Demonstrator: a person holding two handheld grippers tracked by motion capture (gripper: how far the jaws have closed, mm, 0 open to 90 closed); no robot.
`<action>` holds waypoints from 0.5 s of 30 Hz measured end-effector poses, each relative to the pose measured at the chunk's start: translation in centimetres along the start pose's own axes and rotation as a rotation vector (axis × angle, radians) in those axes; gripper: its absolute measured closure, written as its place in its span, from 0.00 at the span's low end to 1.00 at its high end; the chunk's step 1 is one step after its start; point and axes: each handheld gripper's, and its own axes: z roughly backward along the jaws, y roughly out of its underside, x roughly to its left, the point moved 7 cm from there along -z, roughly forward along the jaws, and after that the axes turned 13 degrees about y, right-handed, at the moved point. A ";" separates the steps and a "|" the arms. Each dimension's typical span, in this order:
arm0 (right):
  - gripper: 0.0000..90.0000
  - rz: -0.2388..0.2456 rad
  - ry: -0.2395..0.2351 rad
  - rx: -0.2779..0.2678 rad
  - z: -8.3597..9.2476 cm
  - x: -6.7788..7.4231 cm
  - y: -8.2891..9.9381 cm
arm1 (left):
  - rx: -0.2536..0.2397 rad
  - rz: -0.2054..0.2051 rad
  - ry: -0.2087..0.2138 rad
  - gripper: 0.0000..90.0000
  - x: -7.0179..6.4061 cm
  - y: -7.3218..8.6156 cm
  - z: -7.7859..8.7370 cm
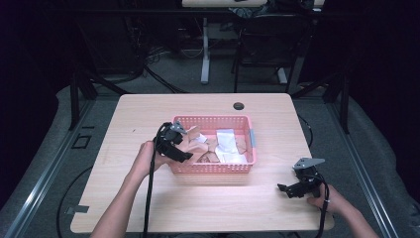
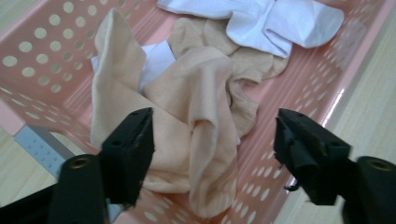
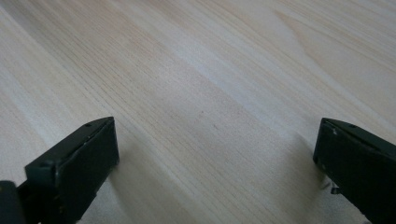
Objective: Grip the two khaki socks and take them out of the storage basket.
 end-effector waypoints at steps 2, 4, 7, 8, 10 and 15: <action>0.00 0.000 -0.001 0.000 0.0 0.0 0.0 | 0.008 0.001 -0.009 0.46 0.1 0.0 -0.2; 0.00 0.000 0.001 0.000 0.0 0.0 0.0 | 0.015 0.002 -0.011 0.51 0.1 -0.1 -0.3; 0.00 -0.001 -0.002 -0.001 0.0 0.0 0.0 | 0.021 0.005 -0.017 0.59 0.2 -0.2 -0.6; 0.00 0.000 -0.001 0.000 0.0 0.0 0.0 | 0.021 0.007 -0.017 0.62 0.2 -0.2 -0.7; 0.00 -0.001 -0.003 -0.001 0.0 0.0 0.0 | 0.030 0.007 -0.019 0.67 0.3 -0.2 -0.9; 0.00 -0.001 -0.001 -0.001 0.0 0.0 0.0 | 0.039 0.042 -0.014 0.80 0.4 0.1 -1.3</action>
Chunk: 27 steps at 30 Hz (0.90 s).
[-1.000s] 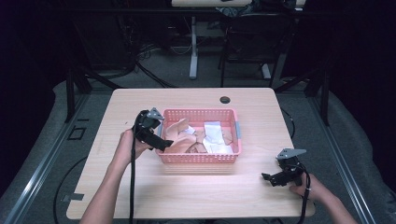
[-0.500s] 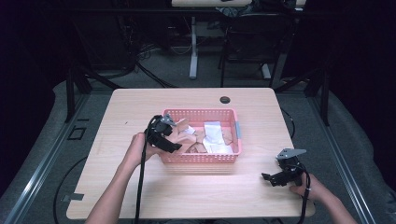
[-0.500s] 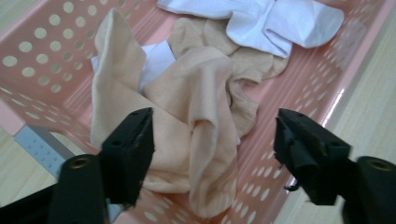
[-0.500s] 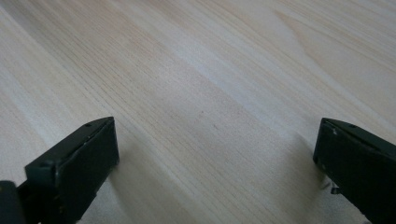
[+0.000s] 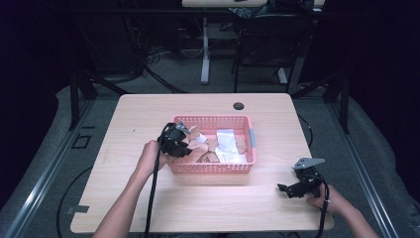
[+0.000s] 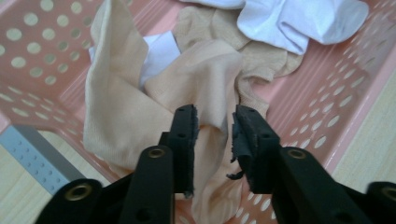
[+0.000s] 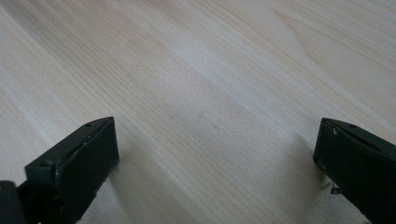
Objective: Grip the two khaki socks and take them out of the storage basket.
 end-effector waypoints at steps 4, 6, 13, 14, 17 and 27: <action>0.00 0.001 0.001 0.000 0.0 0.0 0.0 | 0.007 0.007 0.002 0.89 -0.1 0.1 0.0; 0.00 -0.001 -0.002 0.000 0.0 0.0 0.0 | 0.021 0.013 0.007 0.93 -0.2 0.1 -0.1; 0.00 -0.001 -0.002 -0.001 0.0 0.0 0.0 | 0.059 0.034 0.005 0.96 -0.4 0.3 -0.1; 0.00 0.000 0.001 0.000 0.0 0.0 0.0 | 0.066 0.043 0.005 0.96 -0.4 0.4 -0.1; 0.00 0.000 0.001 0.000 0.0 0.0 0.0 | 0.082 0.058 0.004 0.96 -0.4 0.5 0.0; 0.00 0.000 0.002 0.001 0.0 0.0 0.0 | 0.059 0.062 0.002 0.96 0.1 0.0 1.5</action>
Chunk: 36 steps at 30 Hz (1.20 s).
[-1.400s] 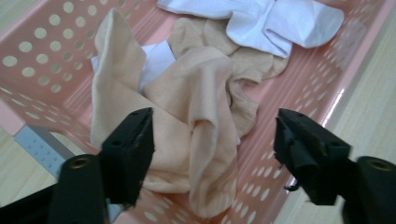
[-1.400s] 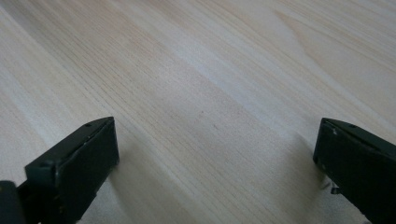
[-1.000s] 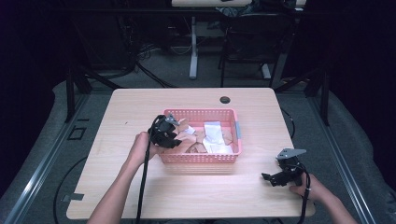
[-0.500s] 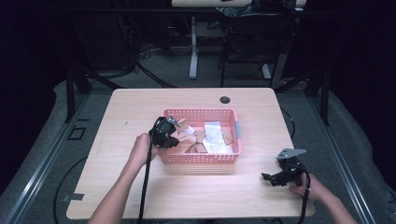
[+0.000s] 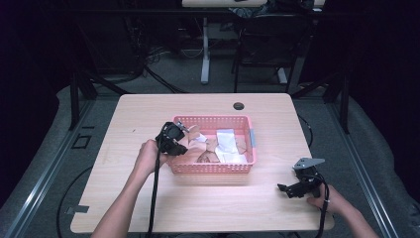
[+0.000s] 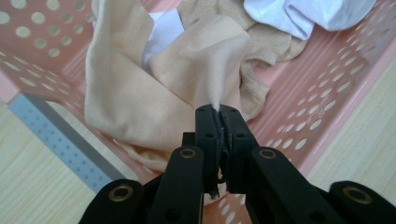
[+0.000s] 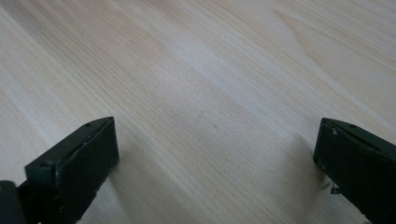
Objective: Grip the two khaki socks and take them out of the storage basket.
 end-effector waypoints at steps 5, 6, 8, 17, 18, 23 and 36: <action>0.00 -0.001 -0.002 0.000 0.0 0.0 0.0 | -0.032 -0.003 0.008 0.96 0.2 -0.6 1.0; 0.00 -0.001 -0.004 -0.001 0.0 0.0 0.0 | -0.038 -0.001 0.008 0.96 0.2 -0.7 1.1; 0.00 -0.001 -0.002 -0.001 0.0 0.0 0.0 | -0.041 -0.002 0.013 0.96 0.2 -0.9 1.2; 0.00 -0.001 -0.003 -0.001 0.0 0.0 0.0 | -0.056 -0.031 0.006 0.96 -0.4 -2.5 2.0; 0.00 0.000 -0.001 0.000 0.0 0.0 0.0 | -0.057 -0.036 0.002 0.96 -0.5 -2.6 2.2; 0.00 -0.001 -0.003 -0.001 0.0 0.0 0.0 | -0.071 -0.045 -0.002 0.96 -0.7 -3.2 3.2; 0.00 0.000 0.000 0.000 0.0 0.0 0.0 | -0.078 -0.060 -0.024 0.96 -1.0 -4.0 5.2</action>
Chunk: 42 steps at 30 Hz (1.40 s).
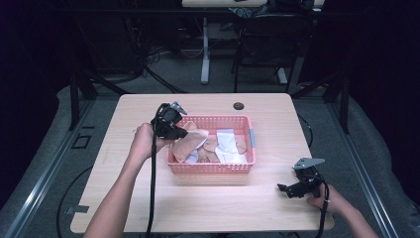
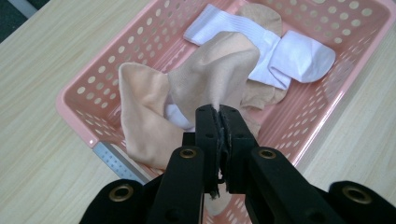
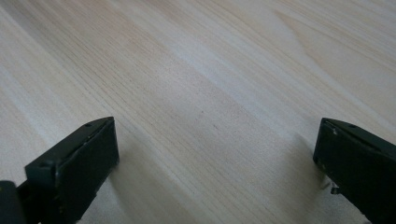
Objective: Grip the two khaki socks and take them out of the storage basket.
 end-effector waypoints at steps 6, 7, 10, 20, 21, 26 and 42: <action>0.00 0.000 0.000 0.001 0.0 0.0 0.0 | -0.017 -0.002 -0.013 0.96 0.0 -0.3 1.1; 0.00 -0.001 -0.002 0.000 0.0 0.0 0.0 | -0.018 -0.005 -0.020 0.96 0.0 -0.3 1.3; 0.00 -0.001 -0.003 -0.002 0.0 0.0 0.0 | -0.026 -0.010 -0.027 0.96 0.0 -0.3 1.9; 0.00 -0.001 -0.002 0.000 0.0 0.0 0.0 | -0.066 0.011 -0.054 0.96 0.6 0.2 4.3; 0.00 -0.001 -0.003 -0.001 0.0 0.0 0.0 | -0.071 0.015 -0.055 0.96 0.8 0.3 4.5; 0.00 -0.001 -0.003 -0.001 0.0 0.0 0.0 | -0.088 0.037 -0.065 0.96 1.4 1.0 5.4; 0.00 -0.001 -0.002 -0.001 0.0 0.0 0.0 | -0.114 0.082 -0.158 0.96 2.2 4.6 8.5</action>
